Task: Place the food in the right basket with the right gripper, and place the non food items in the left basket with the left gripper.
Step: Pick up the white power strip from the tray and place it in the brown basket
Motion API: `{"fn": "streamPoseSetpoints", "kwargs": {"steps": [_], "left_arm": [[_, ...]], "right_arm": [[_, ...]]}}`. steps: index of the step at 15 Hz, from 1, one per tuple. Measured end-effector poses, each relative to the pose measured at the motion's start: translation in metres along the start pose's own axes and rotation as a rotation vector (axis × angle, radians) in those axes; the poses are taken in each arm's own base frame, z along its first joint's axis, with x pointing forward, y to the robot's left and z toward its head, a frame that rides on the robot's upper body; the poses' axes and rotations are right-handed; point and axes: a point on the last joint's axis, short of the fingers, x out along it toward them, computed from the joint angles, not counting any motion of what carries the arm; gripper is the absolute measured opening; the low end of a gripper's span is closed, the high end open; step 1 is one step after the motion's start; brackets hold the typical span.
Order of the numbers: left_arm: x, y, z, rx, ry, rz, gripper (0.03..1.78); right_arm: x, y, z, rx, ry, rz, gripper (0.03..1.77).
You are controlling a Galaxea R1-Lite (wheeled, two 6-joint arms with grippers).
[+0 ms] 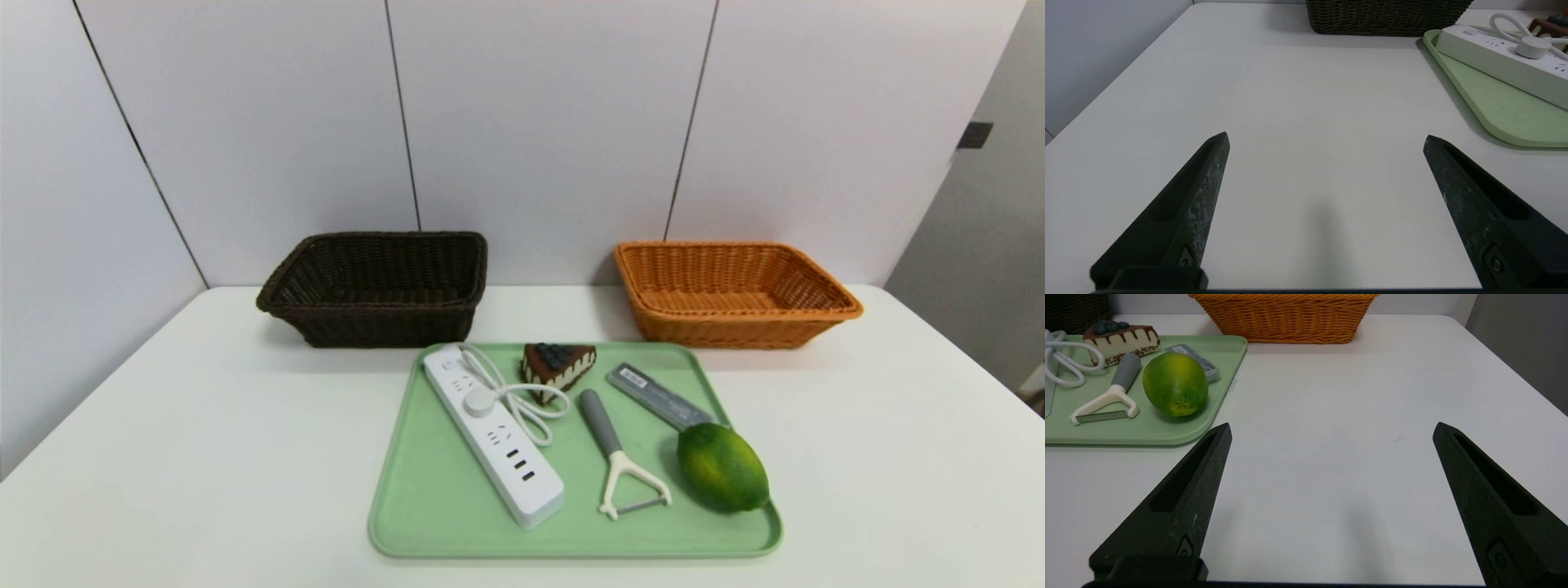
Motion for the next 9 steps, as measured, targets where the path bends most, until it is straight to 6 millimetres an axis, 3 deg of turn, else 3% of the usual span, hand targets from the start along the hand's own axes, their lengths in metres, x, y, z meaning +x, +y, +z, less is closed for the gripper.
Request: {"fn": "streamPoseSetpoints", "kwargs": {"steps": [9], "left_arm": [[-0.0001, 0.0, 0.0002, 0.009, 0.001, 0.001, 1.69]], "right_arm": [[-0.0006, 0.0004, 0.0032, -0.042, -0.017, 0.017, 1.7]]}}
